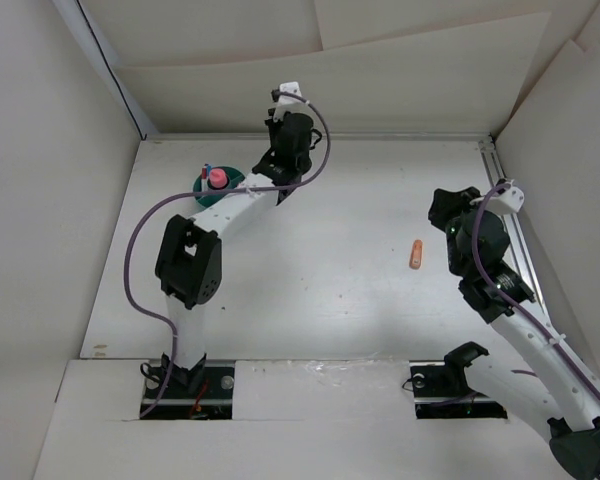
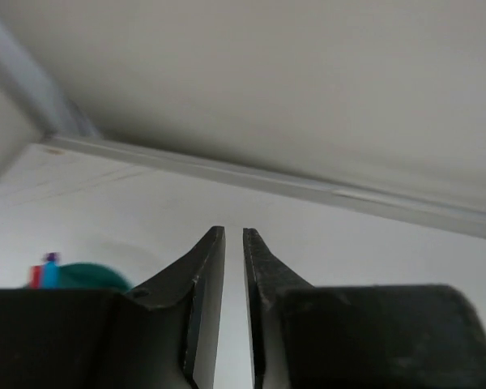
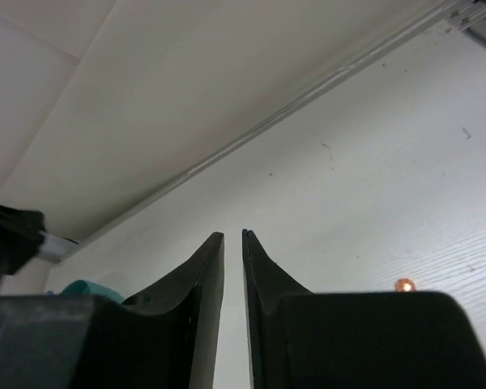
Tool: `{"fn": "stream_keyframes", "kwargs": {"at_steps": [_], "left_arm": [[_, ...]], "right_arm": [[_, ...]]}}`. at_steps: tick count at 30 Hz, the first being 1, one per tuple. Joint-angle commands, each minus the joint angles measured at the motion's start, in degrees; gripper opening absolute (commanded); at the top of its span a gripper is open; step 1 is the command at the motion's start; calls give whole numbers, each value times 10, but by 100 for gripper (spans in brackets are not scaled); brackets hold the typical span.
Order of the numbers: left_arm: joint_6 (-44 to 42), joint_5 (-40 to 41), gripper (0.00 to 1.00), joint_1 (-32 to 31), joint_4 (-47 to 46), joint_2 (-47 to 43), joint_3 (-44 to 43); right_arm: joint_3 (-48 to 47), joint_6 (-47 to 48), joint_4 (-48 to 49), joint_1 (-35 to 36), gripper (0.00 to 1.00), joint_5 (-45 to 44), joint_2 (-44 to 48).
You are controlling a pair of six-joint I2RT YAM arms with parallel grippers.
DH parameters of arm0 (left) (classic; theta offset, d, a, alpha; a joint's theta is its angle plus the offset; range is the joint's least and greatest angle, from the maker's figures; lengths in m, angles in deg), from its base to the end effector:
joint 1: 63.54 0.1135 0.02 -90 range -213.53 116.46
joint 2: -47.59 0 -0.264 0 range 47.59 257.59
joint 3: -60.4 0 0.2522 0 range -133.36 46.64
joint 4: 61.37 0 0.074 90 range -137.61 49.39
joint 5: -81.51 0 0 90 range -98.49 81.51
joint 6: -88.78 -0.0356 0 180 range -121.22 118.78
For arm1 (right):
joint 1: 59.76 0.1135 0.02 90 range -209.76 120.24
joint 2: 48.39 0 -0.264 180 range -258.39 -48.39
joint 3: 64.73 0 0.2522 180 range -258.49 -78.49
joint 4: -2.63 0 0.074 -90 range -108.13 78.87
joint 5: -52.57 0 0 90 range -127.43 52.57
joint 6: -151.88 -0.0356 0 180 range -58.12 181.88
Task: Sort the stationery into containers
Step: Pick up the pen from the center of the board.
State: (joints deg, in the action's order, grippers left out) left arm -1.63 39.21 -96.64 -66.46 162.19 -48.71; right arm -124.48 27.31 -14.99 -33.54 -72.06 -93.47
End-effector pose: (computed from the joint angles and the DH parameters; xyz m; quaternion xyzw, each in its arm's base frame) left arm 0.4156 -0.2395 0.3287 -0.0857 0.7036 0.0939 0.6992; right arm 0.1711 0.0617 0.3590 0.2548 0.6755 0.1465 0.6763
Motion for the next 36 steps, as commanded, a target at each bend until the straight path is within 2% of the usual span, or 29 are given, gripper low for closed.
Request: {"fn": "stream_keyframes", "kwargs": {"at_steps": [1,4,7,10,13,16,18,20,21,25,29,36], "left_arm": [[150,-151,10,-25,145,-33,-66],[171,-189,4,-70,201,6,-113],[203,-229,1,-110,216,28,-135],[247,-298,1,-135,187,28,-91],[262,-339,1,-160,174,41,-66],[248,-321,7,-210,217,83,-104],[242,-321,11,-235,226,112,-117],[252,-347,18,-240,226,127,-127],[257,-358,25,-246,226,141,-128],[263,-375,38,-258,226,166,-142],[257,-375,49,-274,208,183,-160],[257,-373,54,-280,244,251,-260]], "right_arm": [[-1,-5,17,-4,13,-36,13],[-1,-16,3,-4,0,-42,18],[6,-32,-4,-4,0,-74,48],[21,-45,-4,-4,0,-99,89],[28,-45,-4,-4,9,-106,113],[28,-51,-10,-4,28,-112,119],[28,-51,-10,-4,44,-112,119],[28,-51,-10,-4,50,-112,119],[28,-51,-10,-4,53,-112,125],[28,-51,-10,-4,62,-105,125],[22,-51,-10,-4,63,-100,119],[22,-51,-10,-4,66,-95,119]]}}
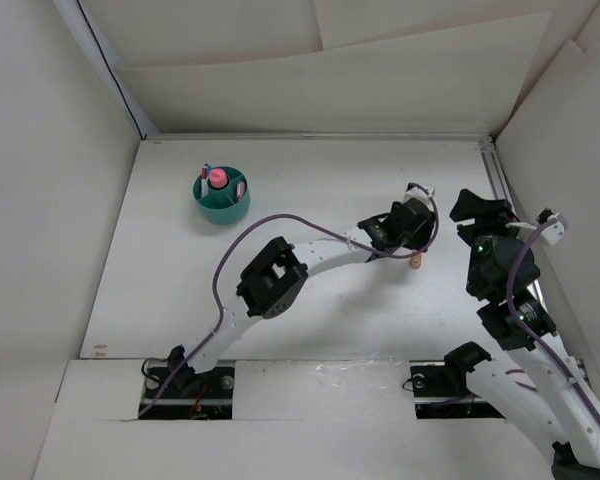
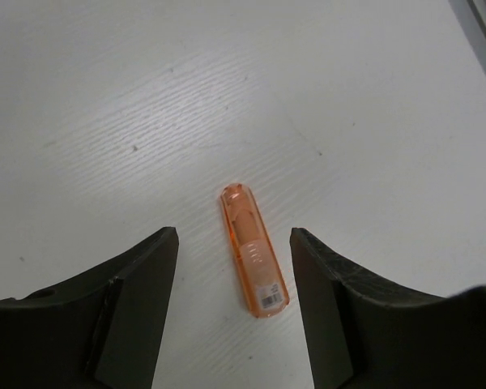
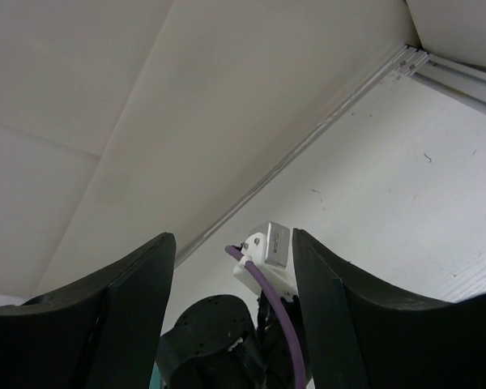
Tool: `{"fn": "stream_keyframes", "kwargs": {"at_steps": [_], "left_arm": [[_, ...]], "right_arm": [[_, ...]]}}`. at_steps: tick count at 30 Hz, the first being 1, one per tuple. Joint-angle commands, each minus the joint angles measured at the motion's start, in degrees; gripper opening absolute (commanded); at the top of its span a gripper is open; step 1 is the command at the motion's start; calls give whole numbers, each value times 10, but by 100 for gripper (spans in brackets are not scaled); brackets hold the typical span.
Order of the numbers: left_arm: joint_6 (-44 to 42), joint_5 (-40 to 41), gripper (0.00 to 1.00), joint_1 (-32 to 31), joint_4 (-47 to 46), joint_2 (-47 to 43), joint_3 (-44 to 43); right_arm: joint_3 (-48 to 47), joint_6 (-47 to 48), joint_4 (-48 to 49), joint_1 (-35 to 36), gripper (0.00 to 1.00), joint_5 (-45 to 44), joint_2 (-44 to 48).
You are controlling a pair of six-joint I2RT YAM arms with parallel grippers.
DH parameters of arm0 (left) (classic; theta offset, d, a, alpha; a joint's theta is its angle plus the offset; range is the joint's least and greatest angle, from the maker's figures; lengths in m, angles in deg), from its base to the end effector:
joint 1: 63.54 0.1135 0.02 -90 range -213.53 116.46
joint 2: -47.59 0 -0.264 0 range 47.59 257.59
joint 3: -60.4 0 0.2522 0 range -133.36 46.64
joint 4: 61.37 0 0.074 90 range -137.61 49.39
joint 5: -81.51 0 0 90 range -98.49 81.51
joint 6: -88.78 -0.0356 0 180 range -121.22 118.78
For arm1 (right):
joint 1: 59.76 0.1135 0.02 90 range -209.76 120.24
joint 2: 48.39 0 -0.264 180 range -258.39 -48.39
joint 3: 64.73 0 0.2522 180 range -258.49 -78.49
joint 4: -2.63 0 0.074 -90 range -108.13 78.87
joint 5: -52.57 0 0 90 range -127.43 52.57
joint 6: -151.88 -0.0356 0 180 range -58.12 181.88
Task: Sort the stationery into containers
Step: Pick up the pen from the center of the board.
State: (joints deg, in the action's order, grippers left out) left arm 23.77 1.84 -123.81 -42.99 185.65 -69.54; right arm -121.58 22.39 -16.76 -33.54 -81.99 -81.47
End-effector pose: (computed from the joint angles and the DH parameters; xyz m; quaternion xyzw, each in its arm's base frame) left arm 0.2850 -0.4863 0.2057 0.2115 0.8214 -0.2986 0.4374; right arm 0.1265 0.0344 0.3668 0.3489 0.5925 0.1518 0.7100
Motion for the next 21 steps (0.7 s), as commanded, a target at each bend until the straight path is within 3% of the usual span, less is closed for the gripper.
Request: {"fn": "stream_keyframes", "kwargs": {"at_steps": [1,17,21], "left_arm": [[3,0,54,-8,14,26,-64],[-20,31,52,-24,34,116,-170],[-25,43,45,-24,34,122,-170]], "right_arm": [[-7,-2,8,-4,66,4,-1],[-7,25,25,-4,66,52,-6],[-7,25,30,-4,65,57,-6]]}}
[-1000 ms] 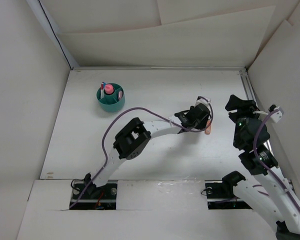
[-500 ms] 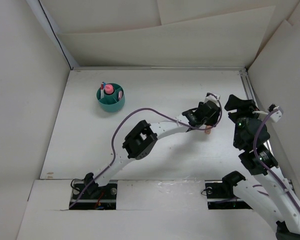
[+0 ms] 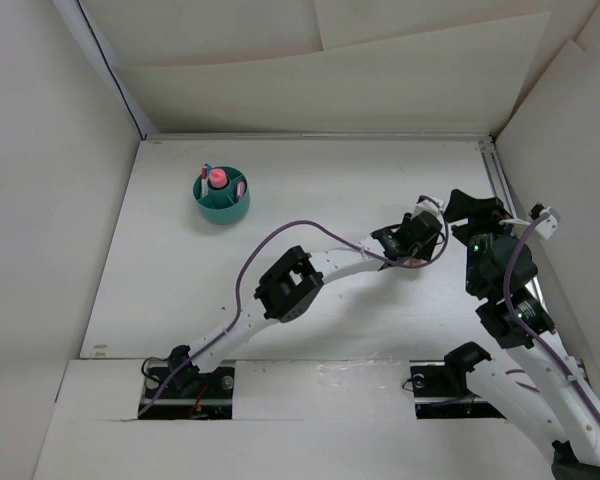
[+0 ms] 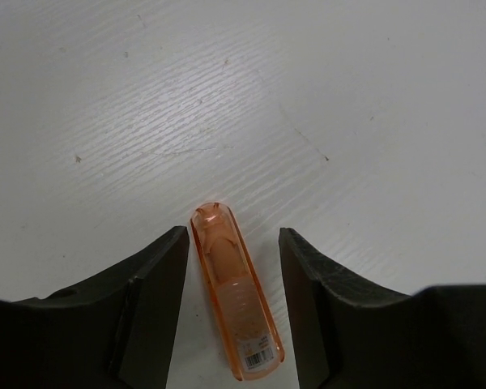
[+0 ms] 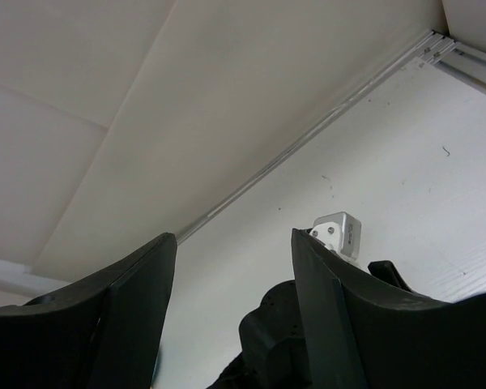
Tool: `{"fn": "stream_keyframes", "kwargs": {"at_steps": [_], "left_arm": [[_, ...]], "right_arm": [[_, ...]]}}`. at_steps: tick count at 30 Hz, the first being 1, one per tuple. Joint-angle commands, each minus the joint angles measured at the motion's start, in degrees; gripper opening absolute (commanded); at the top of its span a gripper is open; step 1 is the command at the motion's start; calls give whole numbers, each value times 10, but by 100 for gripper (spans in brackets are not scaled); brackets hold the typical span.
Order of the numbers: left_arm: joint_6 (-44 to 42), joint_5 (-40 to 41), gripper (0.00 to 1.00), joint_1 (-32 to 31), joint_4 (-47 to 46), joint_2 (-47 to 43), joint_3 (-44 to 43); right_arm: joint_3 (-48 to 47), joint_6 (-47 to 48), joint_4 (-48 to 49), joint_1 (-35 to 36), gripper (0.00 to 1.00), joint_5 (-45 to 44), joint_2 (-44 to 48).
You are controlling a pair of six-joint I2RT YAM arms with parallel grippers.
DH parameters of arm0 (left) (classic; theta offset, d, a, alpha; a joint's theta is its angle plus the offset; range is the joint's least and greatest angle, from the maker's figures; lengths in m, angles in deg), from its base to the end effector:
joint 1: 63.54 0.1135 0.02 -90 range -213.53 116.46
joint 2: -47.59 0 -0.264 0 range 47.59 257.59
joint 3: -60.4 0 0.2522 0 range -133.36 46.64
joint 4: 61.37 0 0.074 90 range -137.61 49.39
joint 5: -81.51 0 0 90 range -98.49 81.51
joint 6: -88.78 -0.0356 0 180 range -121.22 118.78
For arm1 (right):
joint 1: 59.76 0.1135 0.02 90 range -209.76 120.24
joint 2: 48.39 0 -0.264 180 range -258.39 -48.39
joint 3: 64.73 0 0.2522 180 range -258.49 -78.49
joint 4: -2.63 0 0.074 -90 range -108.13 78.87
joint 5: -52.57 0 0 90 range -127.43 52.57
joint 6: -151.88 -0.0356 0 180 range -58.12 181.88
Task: Sort the stationery into containers
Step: Pick up the pen from the center of the board.
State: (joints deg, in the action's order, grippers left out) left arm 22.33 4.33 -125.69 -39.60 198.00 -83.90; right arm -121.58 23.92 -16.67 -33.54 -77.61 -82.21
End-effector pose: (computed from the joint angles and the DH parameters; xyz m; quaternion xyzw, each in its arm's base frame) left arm 0.2856 -0.5237 0.1662 0.2270 0.8225 -0.2786 0.4409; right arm 0.1301 0.0385 0.3657 0.3150 0.6131 0.1651 0.7054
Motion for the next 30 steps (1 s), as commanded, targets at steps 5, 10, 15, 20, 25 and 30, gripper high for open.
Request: {"fn": "stream_keyframes", "kwargs": {"at_steps": [5,10,15,20,25,30], "left_arm": [[-23,44,34,-5,5,4,-21],[-56,108,17,-16,5,4,-2],[-73,142,3,-21,-4,-26,50],[-73,168,0,-21,-45,-106,149],[-68,217,0,-21,-118,-207,291],[-55,222,0,38,-142,-313,360]], "right_arm": [[-7,10,29,-4,65,13,2],[-7,15,29,-4,63,19,2],[-7,15,29,-4,63,19,2],[-7,15,29,-4,63,19,2],[-7,15,29,-4,63,19,2],[-7,20,34,-4,63,19,-10]]}}
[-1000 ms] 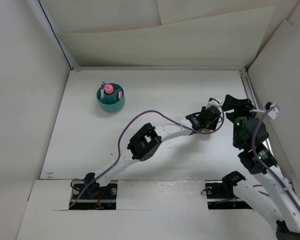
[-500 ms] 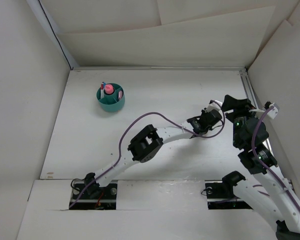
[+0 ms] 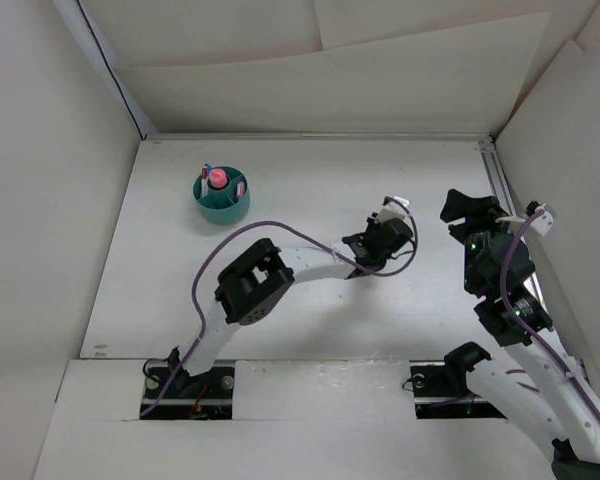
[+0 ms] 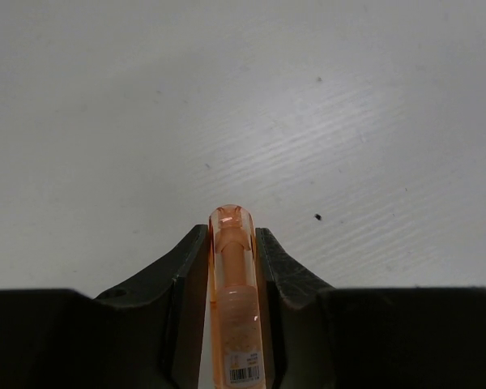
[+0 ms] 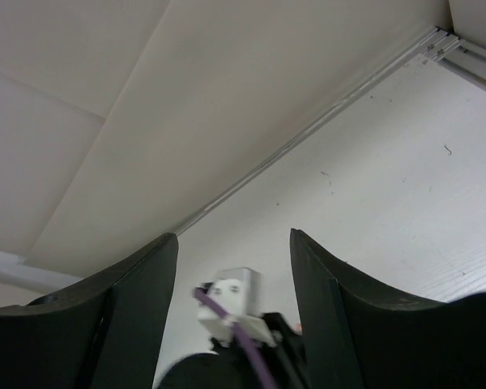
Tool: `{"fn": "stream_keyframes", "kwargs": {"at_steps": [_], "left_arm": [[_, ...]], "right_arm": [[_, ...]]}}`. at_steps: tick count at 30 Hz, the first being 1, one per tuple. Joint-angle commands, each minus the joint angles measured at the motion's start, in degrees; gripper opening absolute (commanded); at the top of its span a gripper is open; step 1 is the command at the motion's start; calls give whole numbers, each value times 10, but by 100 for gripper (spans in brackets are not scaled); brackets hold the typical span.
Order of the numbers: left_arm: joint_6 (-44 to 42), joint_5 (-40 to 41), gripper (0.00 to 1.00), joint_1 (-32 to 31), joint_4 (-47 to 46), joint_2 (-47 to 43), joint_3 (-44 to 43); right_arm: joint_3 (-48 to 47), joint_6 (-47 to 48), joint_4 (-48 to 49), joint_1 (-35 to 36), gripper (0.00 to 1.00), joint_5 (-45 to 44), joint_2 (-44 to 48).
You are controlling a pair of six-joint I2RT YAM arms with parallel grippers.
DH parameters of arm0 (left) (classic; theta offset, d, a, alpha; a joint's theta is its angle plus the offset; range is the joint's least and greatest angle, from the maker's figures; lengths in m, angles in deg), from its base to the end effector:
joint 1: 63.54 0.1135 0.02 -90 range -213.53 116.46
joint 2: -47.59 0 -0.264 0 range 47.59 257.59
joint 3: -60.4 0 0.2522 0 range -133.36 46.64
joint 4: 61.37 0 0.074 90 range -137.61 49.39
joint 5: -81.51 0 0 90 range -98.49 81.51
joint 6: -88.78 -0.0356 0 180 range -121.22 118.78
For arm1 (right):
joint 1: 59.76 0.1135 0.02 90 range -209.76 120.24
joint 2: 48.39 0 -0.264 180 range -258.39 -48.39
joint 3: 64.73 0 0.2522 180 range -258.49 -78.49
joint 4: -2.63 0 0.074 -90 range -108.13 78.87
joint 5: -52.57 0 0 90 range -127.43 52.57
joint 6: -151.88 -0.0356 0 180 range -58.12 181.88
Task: Sort the stationery into containers
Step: Pick up the pen from the center of the board, then place the pen in the storage box.
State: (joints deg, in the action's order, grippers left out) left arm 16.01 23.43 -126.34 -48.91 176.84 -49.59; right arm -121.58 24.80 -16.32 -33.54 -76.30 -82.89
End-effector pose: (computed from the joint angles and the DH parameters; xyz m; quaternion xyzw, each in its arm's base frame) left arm 0.2516 -0.4484 0.1800 0.2018 0.8261 -0.1171 0.5130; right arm 0.1330 0.0406 0.3650 0.3023 0.6209 0.1659 0.7040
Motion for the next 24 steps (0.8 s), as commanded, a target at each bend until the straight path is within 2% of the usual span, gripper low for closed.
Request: {"fn": "stream_keyframes", "kwargs": {"at_steps": [1,3,11,15,19,24], "left_arm": [[23,25,0,58,-54,-116,38],[35,18,0,87,-54,-143,56],[80,11,0,273,-85,-234,109],[47,65,0,319,-98,-247,104],[-13,139,0,344,-124,-247,112],[-82,183,0,363,-165,-232,129]], "right_arm": [[-7,11,31,-4,63,6,-8],[-7,11,31,-4,63,6,-8],[-7,11,36,-4,63,23,-24],[-7,11,36,-4,63,28,-24],[-7,11,36,-4,63,28,-24],[-7,17,41,-4,63,28,-29]]}}
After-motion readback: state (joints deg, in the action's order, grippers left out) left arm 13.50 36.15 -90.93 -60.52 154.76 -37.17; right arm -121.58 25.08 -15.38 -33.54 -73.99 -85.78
